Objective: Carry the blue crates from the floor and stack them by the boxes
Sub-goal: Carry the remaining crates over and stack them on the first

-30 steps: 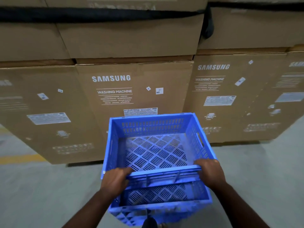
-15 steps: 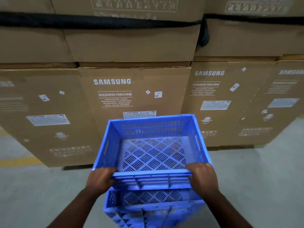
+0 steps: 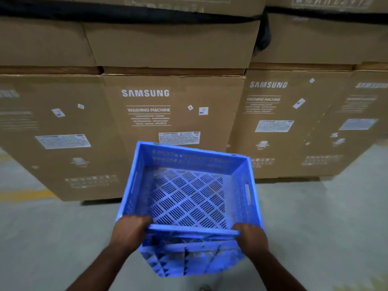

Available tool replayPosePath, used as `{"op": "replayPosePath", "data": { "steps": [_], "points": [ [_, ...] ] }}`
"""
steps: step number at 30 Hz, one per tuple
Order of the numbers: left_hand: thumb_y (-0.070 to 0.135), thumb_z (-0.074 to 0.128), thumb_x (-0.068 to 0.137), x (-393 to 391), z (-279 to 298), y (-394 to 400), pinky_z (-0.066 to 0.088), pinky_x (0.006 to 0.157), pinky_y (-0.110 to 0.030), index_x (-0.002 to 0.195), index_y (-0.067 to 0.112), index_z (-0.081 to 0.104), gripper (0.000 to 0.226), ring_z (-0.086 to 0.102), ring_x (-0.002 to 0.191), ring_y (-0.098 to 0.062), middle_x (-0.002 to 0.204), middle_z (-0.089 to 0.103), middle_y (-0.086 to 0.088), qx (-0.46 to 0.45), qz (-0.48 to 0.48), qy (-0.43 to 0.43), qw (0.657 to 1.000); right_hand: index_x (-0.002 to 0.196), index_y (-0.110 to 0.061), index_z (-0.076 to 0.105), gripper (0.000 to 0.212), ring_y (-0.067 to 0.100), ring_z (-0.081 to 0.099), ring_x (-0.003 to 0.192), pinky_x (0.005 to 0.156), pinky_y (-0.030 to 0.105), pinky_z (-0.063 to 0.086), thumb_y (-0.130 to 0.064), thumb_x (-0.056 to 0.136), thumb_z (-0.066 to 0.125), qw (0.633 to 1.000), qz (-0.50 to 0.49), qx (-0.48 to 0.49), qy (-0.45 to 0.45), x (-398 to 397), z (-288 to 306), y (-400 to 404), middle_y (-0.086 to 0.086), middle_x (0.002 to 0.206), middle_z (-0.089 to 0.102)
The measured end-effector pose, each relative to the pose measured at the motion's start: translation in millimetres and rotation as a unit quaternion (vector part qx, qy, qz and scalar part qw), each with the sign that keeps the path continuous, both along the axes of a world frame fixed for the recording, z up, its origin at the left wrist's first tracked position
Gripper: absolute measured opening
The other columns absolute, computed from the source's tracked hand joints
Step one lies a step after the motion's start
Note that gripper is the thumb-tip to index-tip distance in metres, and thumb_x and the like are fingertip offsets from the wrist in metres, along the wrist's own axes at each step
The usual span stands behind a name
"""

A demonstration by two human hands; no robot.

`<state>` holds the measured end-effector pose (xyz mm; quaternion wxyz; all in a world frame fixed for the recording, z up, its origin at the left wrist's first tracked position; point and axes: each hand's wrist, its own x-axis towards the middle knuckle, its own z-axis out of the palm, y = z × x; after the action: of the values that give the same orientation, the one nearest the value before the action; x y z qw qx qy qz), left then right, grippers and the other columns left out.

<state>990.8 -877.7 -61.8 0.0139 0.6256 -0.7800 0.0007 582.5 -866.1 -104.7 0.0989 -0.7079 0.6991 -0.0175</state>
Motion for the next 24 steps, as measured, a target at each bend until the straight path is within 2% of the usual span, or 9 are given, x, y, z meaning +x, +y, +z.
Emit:
{"op": "replayPosePath", "data": {
  "steps": [2,3,7,11,13,15,17,19,24],
  "points": [
    [0.034,0.068,0.048,-16,0,13,0.040,0.041,-0.024,0.071,0.028,0.061,0.025,0.061,0.047,-0.017,0.053,0.061,0.005,-0.006,-0.024,0.007,1.000,0.102,-0.045,0.070,0.025,0.015,0.071,0.098,0.083,0.031,0.054,-0.047,0.079,0.063,0.997,-0.023,0.071,-0.009,-6,-23,4,-0.011,0.100,0.075],
    [0.033,0.067,0.046,-21,-1,15,0.037,0.041,-0.023,0.070,0.028,0.060,0.026,0.061,0.047,-0.016,0.052,0.060,0.006,-0.007,-0.024,0.014,1.000,0.106,-0.047,0.068,0.027,0.014,0.070,0.100,0.085,0.031,0.053,-0.047,0.079,0.062,0.997,-0.013,0.073,-0.010,-10,-30,5,-0.013,0.103,0.074],
    [0.035,0.076,0.035,-24,1,3,0.043,0.044,-0.022,0.072,0.033,0.064,0.039,0.064,0.050,-0.015,0.053,0.063,0.006,0.006,0.043,0.021,0.999,0.084,-0.032,0.066,0.021,0.019,0.070,0.070,0.059,0.031,0.052,-0.030,0.064,0.072,0.996,0.038,-0.058,-0.052,-33,19,-3,-0.006,0.072,0.071],
    [0.042,0.065,0.062,-39,0,-4,0.045,0.064,-0.026,0.090,0.041,0.063,0.028,0.068,0.086,-0.010,0.085,0.072,0.012,0.116,0.090,0.096,0.984,0.073,-0.027,0.064,0.021,0.023,0.066,0.069,0.062,0.033,0.051,-0.024,0.056,0.075,0.995,0.052,-0.087,-0.016,-61,59,-18,-0.004,0.069,0.068],
    [0.039,0.067,0.069,-50,-23,4,0.042,0.071,-0.018,0.083,0.050,0.063,0.018,0.064,0.097,-0.003,0.095,0.070,0.017,0.195,0.082,0.148,0.966,0.074,-0.027,0.061,0.021,0.026,0.066,0.065,0.061,0.035,0.049,-0.019,0.054,0.063,0.995,0.064,-0.077,-0.016,-66,43,-20,-0.002,0.065,0.066],
    [0.037,0.065,0.075,-56,-60,15,0.042,0.079,-0.016,0.094,0.057,0.061,0.028,0.062,0.107,-0.002,0.111,0.069,0.017,0.226,0.116,0.161,0.954,0.074,-0.030,0.065,0.023,0.023,0.066,0.064,0.066,0.035,0.047,-0.022,0.057,0.052,0.992,0.076,-0.097,-0.034,-65,27,-21,-0.003,0.065,0.068],
    [0.047,0.063,0.078,-53,-83,24,0.046,0.086,-0.021,0.113,0.058,0.060,0.037,0.061,0.112,-0.005,0.120,0.068,0.015,0.195,0.158,0.143,0.957,0.076,-0.029,0.071,0.026,0.020,0.065,0.066,0.072,0.032,0.042,-0.022,0.060,0.052,0.980,0.099,-0.161,-0.059,-59,22,-25,-0.005,0.069,0.069],
    [0.052,0.060,0.073,-46,-77,29,0.049,0.082,-0.023,0.117,0.057,0.057,0.044,0.064,0.106,-0.005,0.114,0.070,0.018,0.162,0.167,0.128,0.964,0.079,-0.026,0.070,0.024,0.019,0.064,0.068,0.074,0.033,0.041,-0.017,0.059,0.061,0.969,0.140,-0.194,-0.056,-55,24,-27,-0.007,0.072,0.067],
    [0.040,0.067,0.073,-41,-17,-9,0.049,0.068,-0.027,0.099,0.035,0.062,0.027,0.067,0.087,-0.010,0.090,0.070,0.013,0.038,0.065,0.092,0.993,0.079,-0.026,0.064,0.029,0.027,0.065,0.071,0.067,0.039,0.046,-0.025,0.055,0.081,0.986,0.105,-0.127,-0.006,-68,24,-57,-0.003,0.072,0.064]
  ]
}}
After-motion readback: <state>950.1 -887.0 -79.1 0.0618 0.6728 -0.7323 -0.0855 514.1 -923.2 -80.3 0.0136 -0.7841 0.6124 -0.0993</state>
